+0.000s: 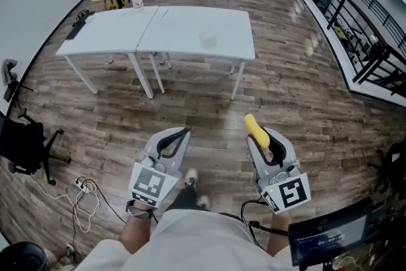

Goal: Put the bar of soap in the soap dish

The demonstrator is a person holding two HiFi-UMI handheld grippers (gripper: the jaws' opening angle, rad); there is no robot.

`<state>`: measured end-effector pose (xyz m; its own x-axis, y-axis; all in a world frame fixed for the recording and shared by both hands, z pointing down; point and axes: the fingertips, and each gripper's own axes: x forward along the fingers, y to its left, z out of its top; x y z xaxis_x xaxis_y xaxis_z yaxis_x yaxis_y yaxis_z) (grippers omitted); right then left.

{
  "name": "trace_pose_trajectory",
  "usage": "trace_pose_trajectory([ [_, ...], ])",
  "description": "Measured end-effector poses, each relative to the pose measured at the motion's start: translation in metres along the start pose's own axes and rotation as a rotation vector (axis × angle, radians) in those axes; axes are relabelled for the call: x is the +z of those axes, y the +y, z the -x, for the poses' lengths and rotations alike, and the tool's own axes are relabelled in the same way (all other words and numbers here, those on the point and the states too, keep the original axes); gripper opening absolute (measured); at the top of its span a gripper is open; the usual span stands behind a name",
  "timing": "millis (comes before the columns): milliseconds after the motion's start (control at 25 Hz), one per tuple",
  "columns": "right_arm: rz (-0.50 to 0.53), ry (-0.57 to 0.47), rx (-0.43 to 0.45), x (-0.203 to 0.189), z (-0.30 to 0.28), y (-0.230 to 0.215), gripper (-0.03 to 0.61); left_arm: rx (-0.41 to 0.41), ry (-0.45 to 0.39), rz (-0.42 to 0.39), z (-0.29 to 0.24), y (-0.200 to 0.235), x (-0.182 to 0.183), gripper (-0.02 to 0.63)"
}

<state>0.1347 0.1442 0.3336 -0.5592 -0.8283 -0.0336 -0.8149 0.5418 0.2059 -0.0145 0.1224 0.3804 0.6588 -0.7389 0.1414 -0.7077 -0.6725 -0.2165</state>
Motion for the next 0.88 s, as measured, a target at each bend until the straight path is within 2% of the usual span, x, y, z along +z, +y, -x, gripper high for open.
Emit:
trace_pose_trajectory([
  [280, -0.003, 0.002, 0.001, 0.000, -0.019, -0.003, 0.120, 0.015, -0.008, 0.030, -0.003, 0.018, 0.003, 0.008],
  [440, -0.001, 0.000, 0.005, 0.001, -0.030, -0.005, 0.120, 0.001, 0.007, 0.007, -0.009, 0.026, -0.006, 0.008],
  [880, 0.002, 0.022, -0.009, -0.009, -0.048, -0.021, 0.120, -0.018, -0.004, 0.026, -0.035, 0.038, -0.007, 0.008],
])
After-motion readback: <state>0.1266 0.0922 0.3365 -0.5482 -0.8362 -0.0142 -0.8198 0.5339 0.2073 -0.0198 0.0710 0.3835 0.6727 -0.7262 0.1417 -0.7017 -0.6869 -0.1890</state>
